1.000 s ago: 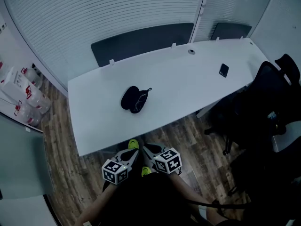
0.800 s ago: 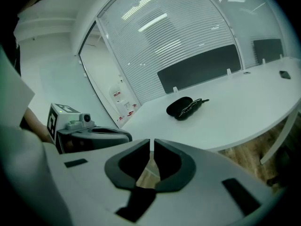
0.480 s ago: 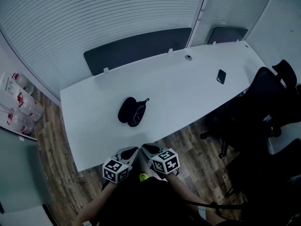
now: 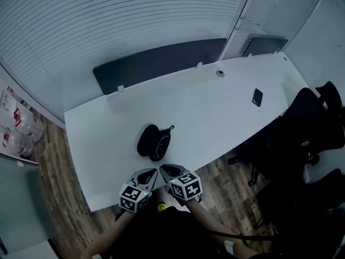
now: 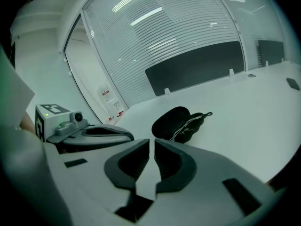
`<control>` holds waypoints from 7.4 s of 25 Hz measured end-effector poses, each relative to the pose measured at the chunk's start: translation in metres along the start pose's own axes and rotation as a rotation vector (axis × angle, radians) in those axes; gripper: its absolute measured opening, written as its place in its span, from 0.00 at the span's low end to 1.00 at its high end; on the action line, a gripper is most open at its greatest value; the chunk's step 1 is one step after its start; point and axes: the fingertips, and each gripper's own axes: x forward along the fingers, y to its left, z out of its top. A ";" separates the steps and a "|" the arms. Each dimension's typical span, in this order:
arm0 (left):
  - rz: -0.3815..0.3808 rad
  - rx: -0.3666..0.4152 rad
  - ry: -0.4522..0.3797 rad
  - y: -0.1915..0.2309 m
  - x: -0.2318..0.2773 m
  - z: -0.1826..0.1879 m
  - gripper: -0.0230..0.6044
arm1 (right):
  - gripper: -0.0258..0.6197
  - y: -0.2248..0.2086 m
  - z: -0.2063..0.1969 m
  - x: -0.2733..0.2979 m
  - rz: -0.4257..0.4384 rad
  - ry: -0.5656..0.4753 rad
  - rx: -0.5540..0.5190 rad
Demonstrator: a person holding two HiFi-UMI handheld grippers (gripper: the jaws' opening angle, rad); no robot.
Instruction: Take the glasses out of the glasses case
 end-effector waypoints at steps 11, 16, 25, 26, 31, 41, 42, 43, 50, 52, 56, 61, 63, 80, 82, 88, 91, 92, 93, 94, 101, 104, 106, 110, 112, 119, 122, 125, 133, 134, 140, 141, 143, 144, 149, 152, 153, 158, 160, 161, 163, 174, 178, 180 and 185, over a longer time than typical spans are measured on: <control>0.016 0.013 0.012 0.036 0.023 0.017 0.05 | 0.16 -0.031 0.022 0.029 -0.093 0.056 0.060; 0.012 0.018 0.020 0.042 0.028 0.016 0.05 | 0.18 -0.037 0.023 0.045 -0.113 0.104 0.084; 0.006 0.002 0.020 0.056 0.041 0.017 0.05 | 0.18 -0.052 0.027 0.060 -0.192 0.155 0.118; 0.004 -0.002 0.022 0.057 0.042 0.017 0.05 | 0.18 -0.053 0.028 0.062 -0.201 0.162 0.120; -0.022 -0.022 0.028 0.061 0.048 0.016 0.05 | 0.19 -0.063 0.025 0.066 -0.247 0.197 0.147; -0.089 -0.047 0.052 0.057 0.057 0.012 0.05 | 0.19 -0.086 0.019 0.073 -0.345 0.284 0.189; -0.093 -0.054 0.049 0.057 0.058 0.012 0.05 | 0.19 -0.088 0.018 0.073 -0.355 0.292 0.190; -0.095 -0.060 0.046 0.057 0.058 0.013 0.05 | 0.19 -0.089 0.018 0.072 -0.364 0.299 0.190; -0.105 -0.077 0.048 0.059 0.061 0.012 0.05 | 0.19 -0.095 0.015 0.074 -0.400 0.334 0.221; -0.104 -0.083 0.048 0.061 0.060 0.011 0.05 | 0.19 -0.097 0.014 0.074 -0.410 0.346 0.243; -0.096 -0.101 0.041 0.066 0.061 0.012 0.05 | 0.19 -0.105 0.011 0.073 -0.438 0.376 0.248; -0.090 -0.152 0.022 0.075 0.061 0.012 0.05 | 0.19 -0.108 0.009 0.072 -0.427 0.387 0.242; -0.083 -0.159 0.010 0.079 0.062 0.014 0.05 | 0.19 -0.109 0.009 0.072 -0.431 0.386 0.227; -0.067 -0.133 0.014 0.080 0.061 0.014 0.05 | 0.07 -0.111 0.018 0.072 -0.392 0.285 0.297; -0.065 -0.126 0.016 0.078 0.060 0.014 0.05 | 0.06 -0.110 0.017 0.073 -0.384 0.281 0.292; -0.048 -0.115 0.008 0.076 0.055 0.016 0.05 | 0.06 -0.104 0.022 0.068 -0.357 0.260 0.271; -0.050 -0.107 0.006 0.074 0.055 0.017 0.05 | 0.06 -0.100 0.026 0.066 -0.348 0.246 0.266; -0.052 -0.104 0.005 0.074 0.055 0.018 0.05 | 0.06 -0.099 0.029 0.066 -0.345 0.238 0.265; -0.053 -0.102 0.005 0.073 0.055 0.019 0.05 | 0.06 -0.098 0.031 0.065 -0.342 0.232 0.263; -0.054 -0.100 0.005 0.072 0.055 0.019 0.05 | 0.06 -0.097 0.032 0.065 -0.339 0.226 0.262; -0.046 -0.087 0.004 0.070 0.048 0.020 0.05 | 0.06 -0.088 0.039 0.061 -0.320 0.189 0.246; -0.038 -0.085 0.004 0.070 0.046 0.020 0.05 | 0.06 -0.083 0.042 0.058 -0.308 0.173 0.238; -0.036 -0.084 0.000 0.070 0.045 0.021 0.05 | 0.06 -0.080 0.045 0.057 -0.298 0.158 0.237; -0.040 -0.081 0.000 0.064 0.042 0.021 0.05 | 0.06 -0.071 0.051 0.050 -0.272 0.127 0.226; -0.039 -0.076 0.002 0.062 0.040 0.021 0.05 | 0.06 -0.066 0.056 0.046 -0.257 0.105 0.224; -0.008 -0.068 -0.016 0.062 0.030 0.026 0.05 | 0.06 -0.046 0.065 0.034 -0.211 0.052 0.207; 0.000 -0.073 -0.035 0.060 0.028 0.029 0.05 | 0.06 -0.039 0.070 0.027 -0.193 0.030 0.183; 0.001 -0.081 -0.044 0.058 0.026 0.032 0.05 | 0.06 -0.032 0.076 0.018 -0.176 0.008 0.153; -0.012 -0.084 -0.077 0.043 0.025 0.055 0.05 | 0.06 -0.018 0.089 -0.006 -0.144 -0.087 0.086; -0.014 -0.076 -0.077 0.041 0.025 0.057 0.05 | 0.06 -0.016 0.089 -0.009 -0.141 -0.102 0.082; -0.020 -0.087 -0.084 0.032 0.017 0.064 0.05 | 0.06 0.001 0.091 -0.030 -0.121 -0.197 0.032; -0.018 -0.092 -0.084 0.032 0.016 0.064 0.05 | 0.06 0.002 0.093 -0.031 -0.117 -0.213 0.022; -0.013 -0.094 -0.083 0.031 0.014 0.063 0.05 | 0.06 0.006 0.096 -0.034 -0.109 -0.240 0.002; -0.011 -0.091 -0.083 0.030 0.012 0.062 0.05 | 0.06 0.008 0.096 -0.035 -0.103 -0.249 -0.006; -0.008 -0.067 -0.091 0.022 0.007 0.065 0.05 | 0.06 0.020 0.095 -0.038 -0.068 -0.266 -0.033; -0.006 -0.048 -0.097 0.013 0.002 0.065 0.05 | 0.06 0.023 0.092 -0.041 -0.061 -0.275 -0.039; -0.004 -0.041 -0.098 0.010 0.000 0.063 0.05 | 0.06 0.024 0.089 -0.043 -0.058 -0.275 -0.038; 0.012 -0.009 -0.091 -0.007 -0.008 0.052 0.05 | 0.06 0.029 0.074 -0.053 -0.039 -0.278 -0.033; 0.023 0.003 -0.088 -0.014 -0.011 0.047 0.05 | 0.06 0.033 0.068 -0.059 -0.032 -0.284 -0.036; 0.031 0.007 -0.087 -0.018 -0.014 0.045 0.05 | 0.06 0.035 0.065 -0.061 -0.028 -0.285 -0.042; 0.046 0.012 -0.086 -0.025 -0.019 0.040 0.05 | 0.06 0.041 0.059 -0.066 -0.021 -0.287 -0.058; 0.100 0.023 -0.089 -0.076 -0.047 0.001 0.05 | 0.06 0.064 0.009 -0.101 0.046 -0.294 -0.057; 0.125 0.029 -0.095 -0.086 -0.058 -0.005 0.05 | 0.06 0.076 0.001 -0.107 0.077 -0.289 -0.070; 0.134 0.028 -0.101 -0.090 -0.061 -0.007 0.05 | 0.06 0.081 -0.004 -0.110 0.086 -0.281 -0.090; 0.133 0.028 -0.106 -0.099 -0.068 -0.013 0.05 | 0.06 0.087 -0.013 -0.115 0.096 -0.275 -0.090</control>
